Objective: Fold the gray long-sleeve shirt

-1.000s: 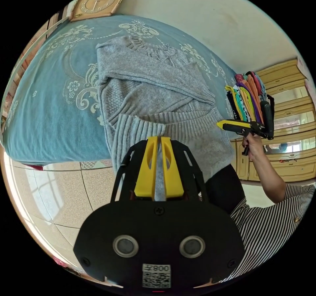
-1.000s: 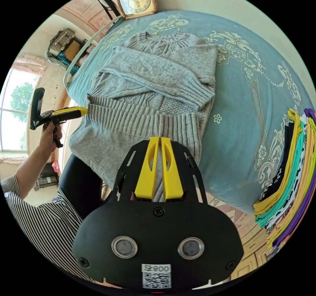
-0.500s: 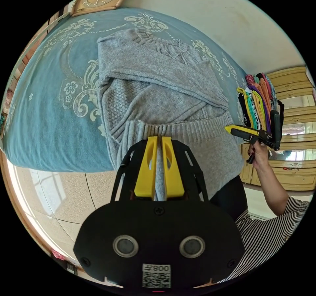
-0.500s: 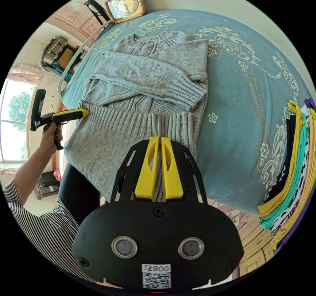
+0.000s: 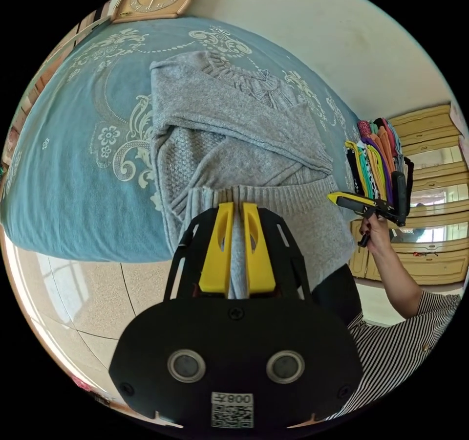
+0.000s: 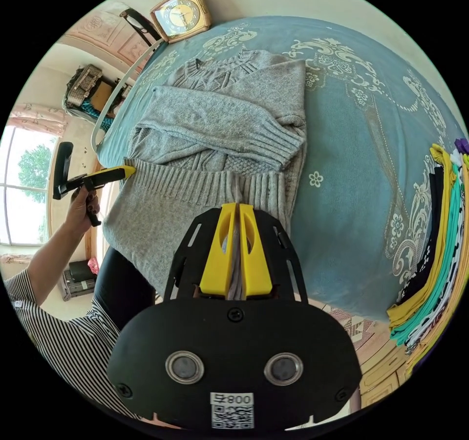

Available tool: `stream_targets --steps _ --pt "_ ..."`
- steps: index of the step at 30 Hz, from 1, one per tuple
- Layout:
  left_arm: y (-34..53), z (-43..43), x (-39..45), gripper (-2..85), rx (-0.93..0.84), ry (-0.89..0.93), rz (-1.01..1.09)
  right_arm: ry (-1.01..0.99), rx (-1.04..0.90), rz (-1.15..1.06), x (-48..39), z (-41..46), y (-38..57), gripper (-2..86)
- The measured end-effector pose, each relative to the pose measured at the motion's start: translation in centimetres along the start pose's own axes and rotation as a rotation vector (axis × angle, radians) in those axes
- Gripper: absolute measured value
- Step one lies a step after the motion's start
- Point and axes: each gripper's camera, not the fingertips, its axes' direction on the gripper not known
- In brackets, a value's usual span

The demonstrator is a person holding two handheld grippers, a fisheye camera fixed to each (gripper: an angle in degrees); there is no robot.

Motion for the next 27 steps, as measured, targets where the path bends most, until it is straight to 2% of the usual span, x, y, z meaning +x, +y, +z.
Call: stream_targets --steps 7,11,14,20,23,27 --pt "3.8 -3.9 -1.6 3.2 0.172 0.066 -0.057 -0.066 0.149 0.041 3.2 -4.6 3.8 0.9" --pt "4.6 -3.1 -3.5 4.7 0.143 0.079 -0.142 -0.085 0.134 0.069 4.5 -4.0 3.5 0.5" --pt "4.4 -2.6 -3.5 5.4 0.118 0.03 -0.161 0.001 0.103 0.09 4.3 -3.4 2.9 0.3" --pt "4.2 -2.6 -3.0 6.1 0.128 -0.01 -0.146 0.076 0.184 0.108 4.3 -4.8 4.8 1.6" --pt "3.7 -1.7 -3.0 5.1 0.08 -0.021 -0.145 0.035 0.133 0.128 4.9 -3.3 4.6 2.4" --pt "3.6 -2.1 -2.3 3.5 0.08 -0.031 -0.109 0.078 0.068 0.117 4.4 -1.6 4.2 0.8"
